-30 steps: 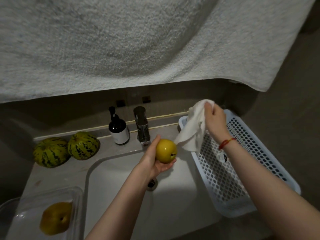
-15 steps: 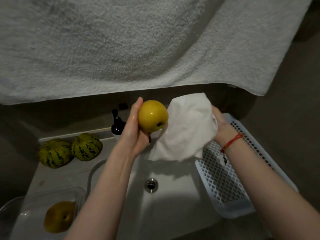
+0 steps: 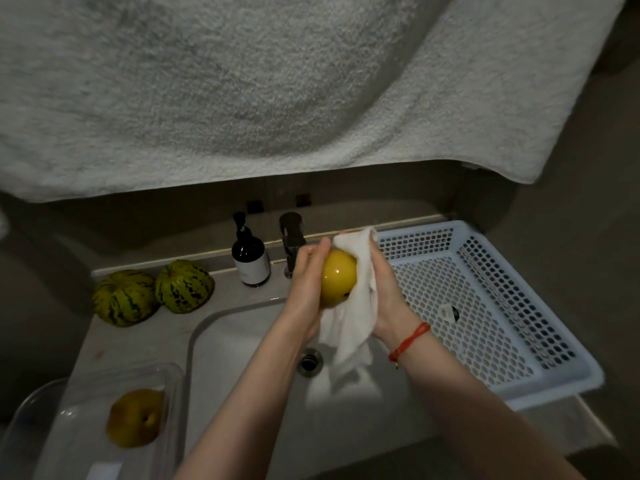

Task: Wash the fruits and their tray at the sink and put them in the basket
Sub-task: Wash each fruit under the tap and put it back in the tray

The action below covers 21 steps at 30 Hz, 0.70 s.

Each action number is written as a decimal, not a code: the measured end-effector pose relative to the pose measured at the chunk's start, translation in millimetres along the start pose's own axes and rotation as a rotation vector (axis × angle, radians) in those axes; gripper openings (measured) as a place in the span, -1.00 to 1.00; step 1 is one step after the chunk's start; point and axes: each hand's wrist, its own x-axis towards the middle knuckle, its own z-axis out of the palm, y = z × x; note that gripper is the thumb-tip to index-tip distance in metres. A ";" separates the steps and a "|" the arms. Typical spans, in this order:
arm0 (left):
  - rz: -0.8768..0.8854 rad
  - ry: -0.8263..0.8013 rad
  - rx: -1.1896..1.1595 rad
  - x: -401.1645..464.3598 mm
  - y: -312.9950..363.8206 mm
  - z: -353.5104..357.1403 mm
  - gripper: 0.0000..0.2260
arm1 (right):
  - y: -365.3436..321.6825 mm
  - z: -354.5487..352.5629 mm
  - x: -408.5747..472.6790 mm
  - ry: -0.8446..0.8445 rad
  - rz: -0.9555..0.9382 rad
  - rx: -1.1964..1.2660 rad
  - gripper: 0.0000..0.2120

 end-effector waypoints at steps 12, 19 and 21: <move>-0.199 0.019 0.113 5.5 1.4 -1.5 -0.50 | -8.6 33.7 -27.5 -0.369 -0.858 0.154 -0.65; -0.135 -0.128 0.056 -5.2 -3.3 -13.6 -0.73 | -5.2 28.1 -21.6 -0.327 -1.037 0.043 -0.79; -0.069 -0.134 -0.019 -5.4 -7.8 -18.0 -0.80 | -12.0 30.0 -18.4 -0.321 -0.683 0.234 -0.77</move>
